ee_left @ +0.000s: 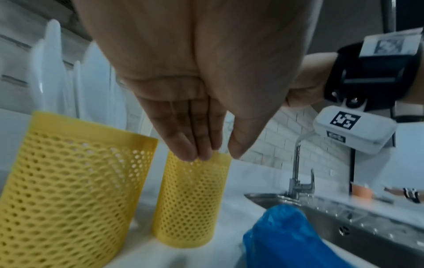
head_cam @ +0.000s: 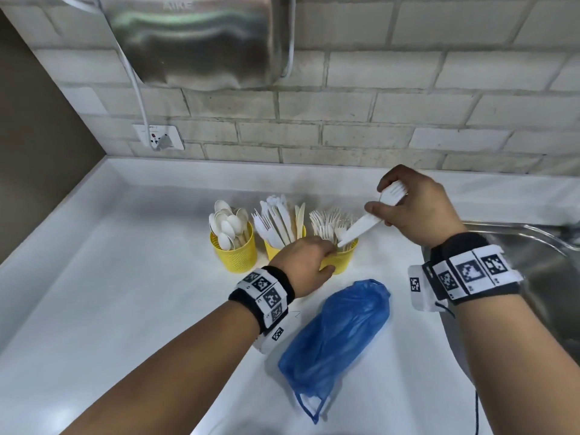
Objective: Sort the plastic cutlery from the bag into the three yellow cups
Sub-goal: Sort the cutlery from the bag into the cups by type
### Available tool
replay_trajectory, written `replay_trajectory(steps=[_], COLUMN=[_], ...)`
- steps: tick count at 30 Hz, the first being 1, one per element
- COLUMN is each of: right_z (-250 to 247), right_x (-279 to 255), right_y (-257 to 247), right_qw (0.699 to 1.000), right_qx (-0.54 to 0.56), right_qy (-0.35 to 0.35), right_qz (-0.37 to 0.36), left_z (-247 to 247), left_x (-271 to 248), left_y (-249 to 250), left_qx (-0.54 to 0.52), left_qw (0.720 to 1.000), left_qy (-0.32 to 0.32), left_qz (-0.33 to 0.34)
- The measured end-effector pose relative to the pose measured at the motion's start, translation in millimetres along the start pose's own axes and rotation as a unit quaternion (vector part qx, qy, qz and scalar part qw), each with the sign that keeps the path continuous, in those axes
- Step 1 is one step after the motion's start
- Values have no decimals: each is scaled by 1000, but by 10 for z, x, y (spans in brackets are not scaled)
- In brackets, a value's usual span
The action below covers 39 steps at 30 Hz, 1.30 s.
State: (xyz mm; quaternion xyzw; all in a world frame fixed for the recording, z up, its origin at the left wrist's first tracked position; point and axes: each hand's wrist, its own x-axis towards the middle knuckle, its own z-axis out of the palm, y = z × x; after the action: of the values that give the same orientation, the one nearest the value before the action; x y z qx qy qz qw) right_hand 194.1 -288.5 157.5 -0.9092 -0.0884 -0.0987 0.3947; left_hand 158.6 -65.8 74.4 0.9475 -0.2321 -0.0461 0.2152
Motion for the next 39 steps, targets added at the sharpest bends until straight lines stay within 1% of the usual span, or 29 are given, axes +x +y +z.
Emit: replay_trajectory(steps=[4, 8, 11, 13, 15, 16, 18, 20, 22, 24, 25, 26, 28, 30, 32, 34, 36, 37, 39], right_z=[166, 389, 614, 769, 908, 976, 1080, 1107, 1085, 1090, 1111, 1143, 1195, 1197, 1154, 1113, 1124, 1153, 1222], right_x=[-20, -33, -49, -62, -88, -110, -176, -229, -267, -307, -327, -344, -360, -351, -374, -457, -575, -630, -720], right_y=[81, 61, 41, 33, 37, 54, 94, 142, 165, 183, 196, 212, 249, 246, 187, 125, 96, 104, 165], right_qw=[997, 991, 987, 982, 974, 966, 946, 938, 943, 950, 950, 947, 938, 934, 940, 950, 953, 952, 946], right_qx=[-62, -105, -136, -165, -196, -228, -299, -325, -307, -285, -288, -299, -323, -331, -319, -298, -282, -286, -312], right_qy=[17, 17, -13, -54, -94, -102, -85, -44, -15, -13, -27, -51, -99, -113, -95, -21, 52, 62, 49], right_qz=[-38, -85, -86, -78, -68, -71, -91, -116, -128, -123, -118, -109, -84, -77, -79, -93, -98, -94, -74], left_z=[102, 121, 94, 82, 86, 88, 88, 75, 47, 17, 9, 6, 9, 7, 4, 2, -6, -14, -28], left_x=[52, 96, 108, 101, 98, 97, 91, 63, 6, -64, -90, -110, -123, -122, -118, -117, -134, -146, -165], left_y=[-46, -96, -109, -101, -99, -98, -105, -103, -115, -148, -176, -204, -253, -304, -344, -384, -408, -416, -425], left_qx=[26, 41, 29, 20, 18, 18, 18, 16, 5, 2, 10, 24, 64, 105, 131, 143, 145, 142, 135], left_qw=[999, 999, 999, 999, 1000, 1000, 999, 999, 997, 991, 989, 988, 987, 985, 982, 981, 981, 983, 985], left_qy=[30, 25, 17, 17, 16, 15, 14, 22, 65, 114, 125, 121, 93, 77, 75, 74, 75, 77, 78], left_qz=[-15, -20, -22, -20, -19, -20, -26, -25, -35, -62, -77, -90, -110, -112, -111, -110, -101, -93, -80])
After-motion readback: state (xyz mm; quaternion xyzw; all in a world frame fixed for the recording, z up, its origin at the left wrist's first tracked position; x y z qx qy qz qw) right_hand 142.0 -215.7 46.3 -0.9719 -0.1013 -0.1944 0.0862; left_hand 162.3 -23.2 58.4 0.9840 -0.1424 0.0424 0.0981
